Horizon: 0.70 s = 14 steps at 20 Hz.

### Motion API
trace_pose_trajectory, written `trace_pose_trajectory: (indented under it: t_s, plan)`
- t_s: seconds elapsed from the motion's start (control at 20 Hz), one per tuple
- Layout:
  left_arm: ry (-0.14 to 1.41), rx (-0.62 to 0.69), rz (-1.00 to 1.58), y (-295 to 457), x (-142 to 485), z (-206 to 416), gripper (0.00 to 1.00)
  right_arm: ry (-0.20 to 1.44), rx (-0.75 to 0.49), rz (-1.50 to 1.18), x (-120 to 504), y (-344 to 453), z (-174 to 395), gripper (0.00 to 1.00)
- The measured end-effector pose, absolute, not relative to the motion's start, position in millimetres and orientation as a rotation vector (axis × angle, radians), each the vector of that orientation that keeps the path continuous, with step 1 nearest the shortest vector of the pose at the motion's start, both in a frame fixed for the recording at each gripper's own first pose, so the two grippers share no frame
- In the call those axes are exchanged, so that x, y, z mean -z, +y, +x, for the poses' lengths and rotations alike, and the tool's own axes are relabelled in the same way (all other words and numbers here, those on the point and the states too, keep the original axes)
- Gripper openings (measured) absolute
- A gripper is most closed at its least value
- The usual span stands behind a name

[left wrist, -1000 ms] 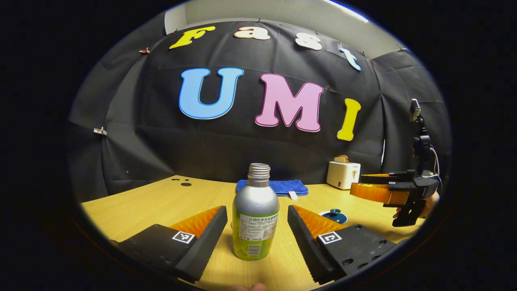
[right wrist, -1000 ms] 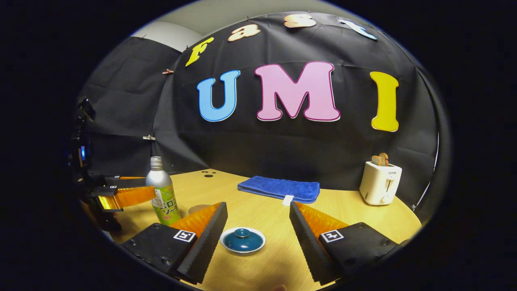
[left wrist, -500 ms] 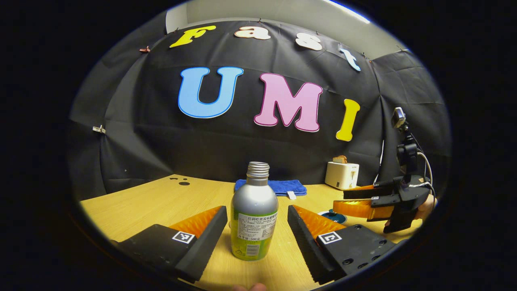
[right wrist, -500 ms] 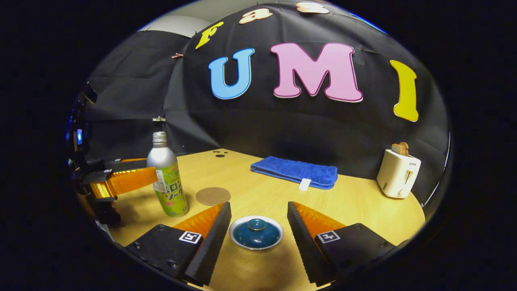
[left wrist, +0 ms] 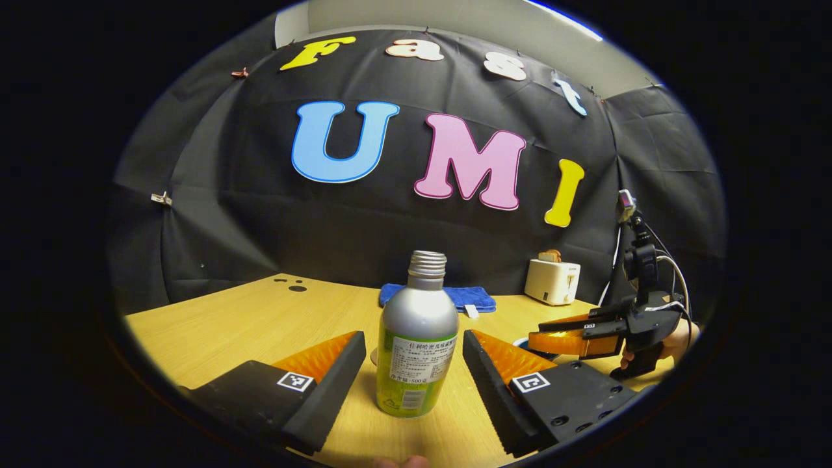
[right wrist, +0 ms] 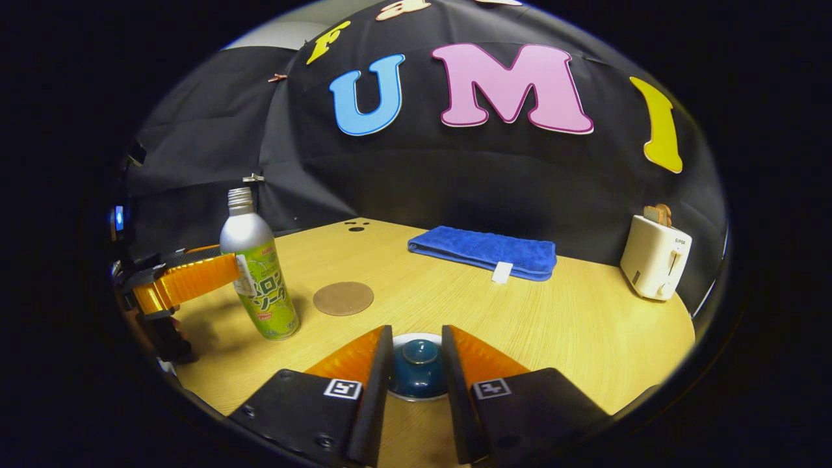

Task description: Open the teacup lid with one hand, grasp the water bottle and pour water into the teacup with the other hand; after pouring, place the water bottle on the coaster and then close the teacup lid.

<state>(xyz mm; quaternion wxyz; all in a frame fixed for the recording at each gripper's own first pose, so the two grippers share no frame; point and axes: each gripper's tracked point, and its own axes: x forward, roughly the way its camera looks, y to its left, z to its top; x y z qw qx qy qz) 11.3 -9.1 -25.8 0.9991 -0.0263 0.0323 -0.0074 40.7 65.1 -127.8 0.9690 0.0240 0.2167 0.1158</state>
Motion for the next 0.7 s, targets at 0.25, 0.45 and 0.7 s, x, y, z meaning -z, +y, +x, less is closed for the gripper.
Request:
trace_pose_trajectory:
  t_s: [0.25,0.45,0.7]
  plan:
    - [0.070,0.016,-0.056,-7.7,27.9,13.1,0.95,0.439,-0.241,0.089,127.2,64.0,40.9,0.33]
    - [0.076,0.014,-0.057,-7.1,29.6,15.2,0.95,0.432,-0.240,0.092,127.0,63.4,41.9,0.31]
    - [0.079,0.013,-0.055,-7.8,32.0,15.4,0.95,0.432,-0.242,0.073,127.0,64.4,41.0,0.31]
